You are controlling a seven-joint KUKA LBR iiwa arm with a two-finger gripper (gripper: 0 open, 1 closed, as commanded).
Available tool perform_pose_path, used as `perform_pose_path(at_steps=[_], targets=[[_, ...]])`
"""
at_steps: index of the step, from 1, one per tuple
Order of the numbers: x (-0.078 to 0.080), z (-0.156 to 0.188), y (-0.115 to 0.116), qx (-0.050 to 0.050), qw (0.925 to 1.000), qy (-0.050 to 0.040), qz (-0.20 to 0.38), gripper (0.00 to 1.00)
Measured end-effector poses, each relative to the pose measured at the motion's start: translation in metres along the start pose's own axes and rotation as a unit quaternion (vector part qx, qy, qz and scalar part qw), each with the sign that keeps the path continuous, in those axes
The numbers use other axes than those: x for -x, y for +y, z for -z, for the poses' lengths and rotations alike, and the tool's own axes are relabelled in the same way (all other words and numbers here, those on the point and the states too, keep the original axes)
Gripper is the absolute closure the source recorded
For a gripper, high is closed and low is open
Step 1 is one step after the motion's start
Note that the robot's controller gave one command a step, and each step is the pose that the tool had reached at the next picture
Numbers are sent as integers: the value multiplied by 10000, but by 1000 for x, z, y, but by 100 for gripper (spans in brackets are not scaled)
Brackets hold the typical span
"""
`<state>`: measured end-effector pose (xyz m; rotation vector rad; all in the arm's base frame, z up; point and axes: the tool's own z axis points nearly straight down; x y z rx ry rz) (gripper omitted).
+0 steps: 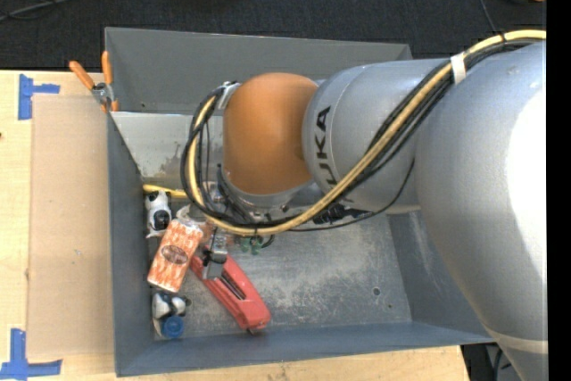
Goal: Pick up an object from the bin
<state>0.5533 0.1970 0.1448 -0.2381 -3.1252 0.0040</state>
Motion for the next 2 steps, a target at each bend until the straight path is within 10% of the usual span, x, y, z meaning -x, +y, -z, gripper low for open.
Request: perform_pose_path(at_steps=[1,2], targets=[[-4,-57,-16,28,10000,-41,48,0],[4,-48,-69,46,9991,-94,-401,100]])
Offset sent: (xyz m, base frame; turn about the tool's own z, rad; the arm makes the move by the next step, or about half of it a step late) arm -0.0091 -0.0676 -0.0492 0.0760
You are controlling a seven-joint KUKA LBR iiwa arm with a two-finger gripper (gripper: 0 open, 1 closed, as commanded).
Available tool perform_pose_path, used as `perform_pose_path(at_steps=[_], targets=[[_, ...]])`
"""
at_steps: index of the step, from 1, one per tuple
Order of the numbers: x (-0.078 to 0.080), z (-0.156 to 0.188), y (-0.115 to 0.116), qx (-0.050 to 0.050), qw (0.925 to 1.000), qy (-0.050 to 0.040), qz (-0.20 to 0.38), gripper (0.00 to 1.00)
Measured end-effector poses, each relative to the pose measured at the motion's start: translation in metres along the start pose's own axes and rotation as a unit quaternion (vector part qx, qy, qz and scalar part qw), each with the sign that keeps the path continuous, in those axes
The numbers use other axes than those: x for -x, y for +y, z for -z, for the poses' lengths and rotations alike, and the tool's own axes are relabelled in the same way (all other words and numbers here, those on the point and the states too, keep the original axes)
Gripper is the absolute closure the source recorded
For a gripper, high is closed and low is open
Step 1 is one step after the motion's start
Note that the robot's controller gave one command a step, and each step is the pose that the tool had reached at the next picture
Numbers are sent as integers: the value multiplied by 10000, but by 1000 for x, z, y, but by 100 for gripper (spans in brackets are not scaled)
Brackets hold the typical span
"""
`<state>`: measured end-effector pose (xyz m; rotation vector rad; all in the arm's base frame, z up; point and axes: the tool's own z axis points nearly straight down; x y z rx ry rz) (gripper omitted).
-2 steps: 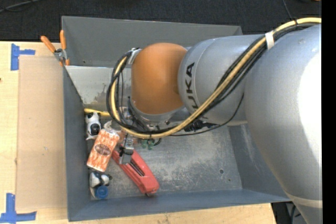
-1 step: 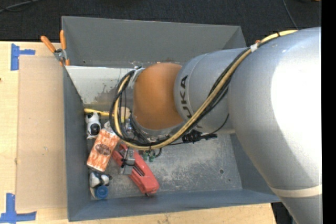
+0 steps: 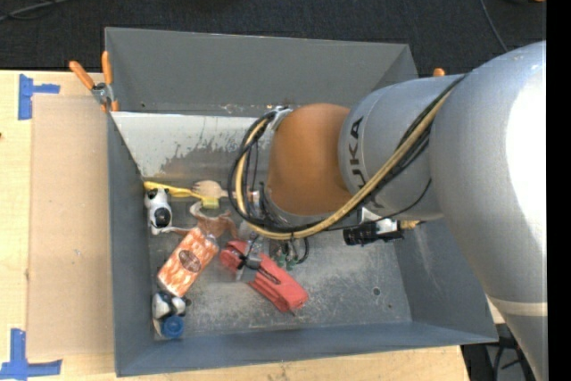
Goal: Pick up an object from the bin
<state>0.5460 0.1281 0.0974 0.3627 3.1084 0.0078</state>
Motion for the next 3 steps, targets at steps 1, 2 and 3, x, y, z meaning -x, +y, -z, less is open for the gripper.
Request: perform_pose_path(at_steps=[1,2,3], targets=[[0,0,0,0,10000,0,-2,100],[-6,51,-3,-20,9999,52,101,100],[-6,127,-4,-23,9998,61,212,100]])
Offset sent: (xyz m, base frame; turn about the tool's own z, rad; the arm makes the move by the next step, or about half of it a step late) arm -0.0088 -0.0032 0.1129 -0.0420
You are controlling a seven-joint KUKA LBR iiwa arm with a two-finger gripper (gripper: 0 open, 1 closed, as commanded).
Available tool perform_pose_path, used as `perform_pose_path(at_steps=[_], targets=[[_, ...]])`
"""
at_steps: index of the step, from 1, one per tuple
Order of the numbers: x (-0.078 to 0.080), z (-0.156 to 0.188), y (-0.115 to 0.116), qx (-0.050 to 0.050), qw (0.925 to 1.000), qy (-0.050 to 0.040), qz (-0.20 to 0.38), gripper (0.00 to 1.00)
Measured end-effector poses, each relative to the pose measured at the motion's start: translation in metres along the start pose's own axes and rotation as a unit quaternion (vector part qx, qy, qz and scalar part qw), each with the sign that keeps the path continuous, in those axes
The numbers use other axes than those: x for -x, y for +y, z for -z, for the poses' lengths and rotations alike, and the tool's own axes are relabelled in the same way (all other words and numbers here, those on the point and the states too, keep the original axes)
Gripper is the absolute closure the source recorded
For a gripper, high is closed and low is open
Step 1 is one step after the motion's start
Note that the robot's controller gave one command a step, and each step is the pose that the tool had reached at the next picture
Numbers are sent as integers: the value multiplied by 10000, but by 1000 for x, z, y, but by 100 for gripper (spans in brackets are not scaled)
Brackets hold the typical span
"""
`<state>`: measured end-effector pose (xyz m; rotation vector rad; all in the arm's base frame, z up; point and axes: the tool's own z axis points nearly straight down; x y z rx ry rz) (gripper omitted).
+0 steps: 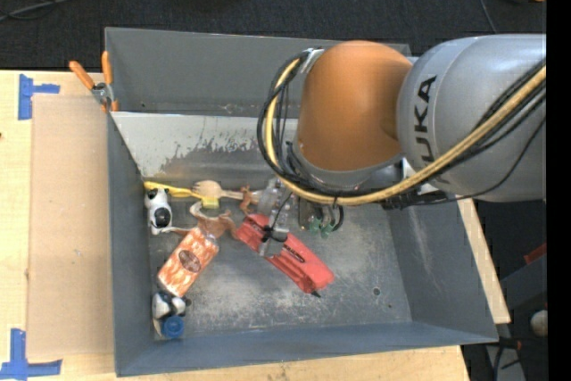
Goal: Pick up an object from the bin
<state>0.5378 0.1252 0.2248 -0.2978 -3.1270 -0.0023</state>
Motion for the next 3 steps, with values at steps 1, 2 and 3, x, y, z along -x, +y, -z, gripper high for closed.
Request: perform_pose_path(at_steps=[1,2,3], targets=[[2,32,-1,16,10000,-43,25,100],[3,-37,1,13,10000,-29,23,100],[62,-55,-5,16,9999,-32,117,100]])
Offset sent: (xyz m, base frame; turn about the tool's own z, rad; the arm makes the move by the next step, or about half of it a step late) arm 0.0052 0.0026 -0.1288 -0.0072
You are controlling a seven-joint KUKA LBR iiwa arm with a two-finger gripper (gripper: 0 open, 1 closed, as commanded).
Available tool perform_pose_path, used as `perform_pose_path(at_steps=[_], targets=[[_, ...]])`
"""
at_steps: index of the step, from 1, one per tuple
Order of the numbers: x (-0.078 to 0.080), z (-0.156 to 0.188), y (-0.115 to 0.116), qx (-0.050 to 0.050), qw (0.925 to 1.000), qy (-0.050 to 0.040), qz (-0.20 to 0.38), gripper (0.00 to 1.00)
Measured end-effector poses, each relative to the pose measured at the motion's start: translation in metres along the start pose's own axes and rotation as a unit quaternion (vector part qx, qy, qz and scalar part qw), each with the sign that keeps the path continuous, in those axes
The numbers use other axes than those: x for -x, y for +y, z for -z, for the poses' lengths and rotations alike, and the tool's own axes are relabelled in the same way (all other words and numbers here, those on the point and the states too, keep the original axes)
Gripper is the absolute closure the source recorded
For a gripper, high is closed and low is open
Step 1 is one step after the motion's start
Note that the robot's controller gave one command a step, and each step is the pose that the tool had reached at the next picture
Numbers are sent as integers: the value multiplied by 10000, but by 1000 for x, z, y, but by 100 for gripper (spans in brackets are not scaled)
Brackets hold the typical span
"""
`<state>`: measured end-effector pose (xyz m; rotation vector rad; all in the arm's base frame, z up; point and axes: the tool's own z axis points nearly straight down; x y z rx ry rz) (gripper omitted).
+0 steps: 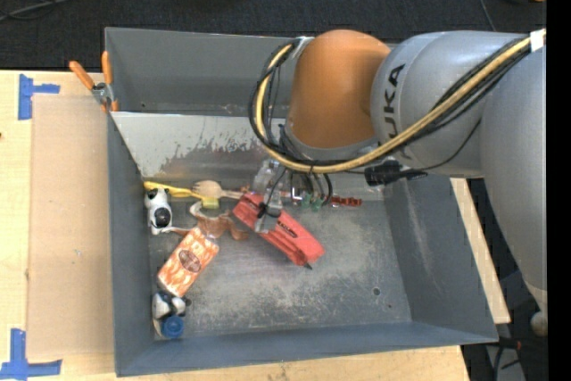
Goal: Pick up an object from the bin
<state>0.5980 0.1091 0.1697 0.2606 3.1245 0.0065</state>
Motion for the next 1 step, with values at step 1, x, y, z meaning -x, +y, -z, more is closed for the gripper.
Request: perform_pose_path(at_steps=[1], targets=[[-12,37,-12,-23,10000,57,6,100]])
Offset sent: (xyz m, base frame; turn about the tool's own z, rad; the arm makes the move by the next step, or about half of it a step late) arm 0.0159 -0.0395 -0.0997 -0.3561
